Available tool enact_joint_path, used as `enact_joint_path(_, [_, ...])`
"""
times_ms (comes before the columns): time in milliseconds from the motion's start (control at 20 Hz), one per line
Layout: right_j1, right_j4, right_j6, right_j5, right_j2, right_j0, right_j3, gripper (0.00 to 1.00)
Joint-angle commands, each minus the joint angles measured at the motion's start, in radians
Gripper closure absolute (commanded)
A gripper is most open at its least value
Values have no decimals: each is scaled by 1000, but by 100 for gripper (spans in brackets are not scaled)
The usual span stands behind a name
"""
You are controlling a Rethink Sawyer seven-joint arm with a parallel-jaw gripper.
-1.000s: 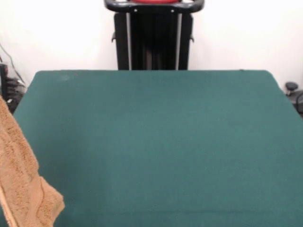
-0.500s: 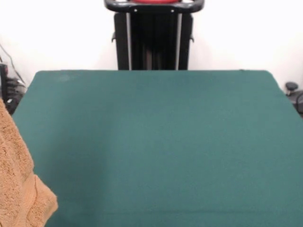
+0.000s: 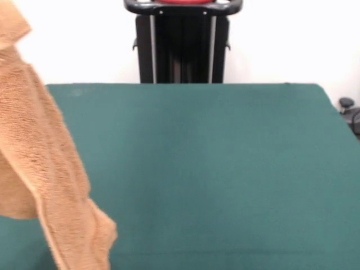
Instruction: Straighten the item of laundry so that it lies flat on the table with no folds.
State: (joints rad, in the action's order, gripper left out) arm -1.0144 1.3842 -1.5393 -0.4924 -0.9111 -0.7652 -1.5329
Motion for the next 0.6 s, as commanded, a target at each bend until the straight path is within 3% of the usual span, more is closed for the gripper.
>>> enact_joint_path(50, [-7, 144, -381, 58, 189, 137, -131, 100])
enact_joint_path(350, [10, 209, -484, 58, 292, 235, -119, 100])
enact_joint_path(600, [35, 205, -511, 49, 354, 295, -103, 100])
